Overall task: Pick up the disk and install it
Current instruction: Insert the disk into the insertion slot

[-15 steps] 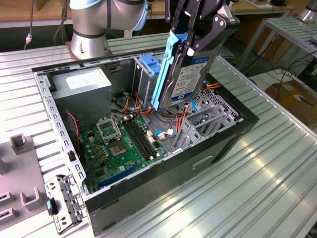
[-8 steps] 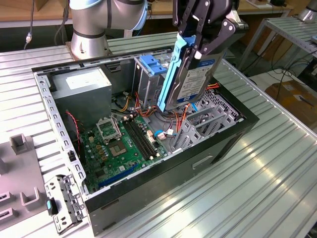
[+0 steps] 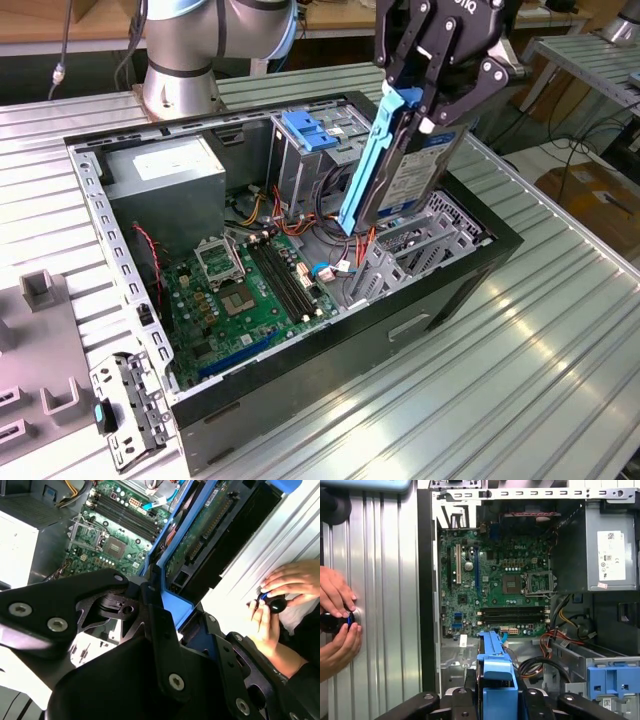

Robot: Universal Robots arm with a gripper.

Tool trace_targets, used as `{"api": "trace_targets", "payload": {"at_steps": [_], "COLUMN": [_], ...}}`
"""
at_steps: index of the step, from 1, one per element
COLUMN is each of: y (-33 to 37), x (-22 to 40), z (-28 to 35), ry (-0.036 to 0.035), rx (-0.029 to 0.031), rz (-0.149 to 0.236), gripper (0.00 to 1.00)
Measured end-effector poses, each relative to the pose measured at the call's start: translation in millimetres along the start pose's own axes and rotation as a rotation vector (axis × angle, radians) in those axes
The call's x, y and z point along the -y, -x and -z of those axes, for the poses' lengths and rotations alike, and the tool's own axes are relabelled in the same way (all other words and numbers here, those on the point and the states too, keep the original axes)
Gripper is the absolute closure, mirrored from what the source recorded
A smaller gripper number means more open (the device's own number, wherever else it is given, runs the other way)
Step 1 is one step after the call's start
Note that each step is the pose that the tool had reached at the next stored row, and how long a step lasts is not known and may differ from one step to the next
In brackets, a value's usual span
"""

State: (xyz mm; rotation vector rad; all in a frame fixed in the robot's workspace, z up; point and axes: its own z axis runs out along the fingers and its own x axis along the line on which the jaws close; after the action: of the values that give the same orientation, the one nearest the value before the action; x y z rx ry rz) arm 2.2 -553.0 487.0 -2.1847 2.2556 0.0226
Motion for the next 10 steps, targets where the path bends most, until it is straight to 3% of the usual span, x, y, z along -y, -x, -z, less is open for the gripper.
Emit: {"api": "trace_targets", "payload": {"at_steps": [6,10], "y": [-0.8,-0.8], "x": [14.1,14.9], "z": [-1.5,-1.6], "ry": [0.0001,0.0], "rx": [-0.0002,-0.0002], "rz": [0.0,0.0], "gripper": [0.63,0.63]}}
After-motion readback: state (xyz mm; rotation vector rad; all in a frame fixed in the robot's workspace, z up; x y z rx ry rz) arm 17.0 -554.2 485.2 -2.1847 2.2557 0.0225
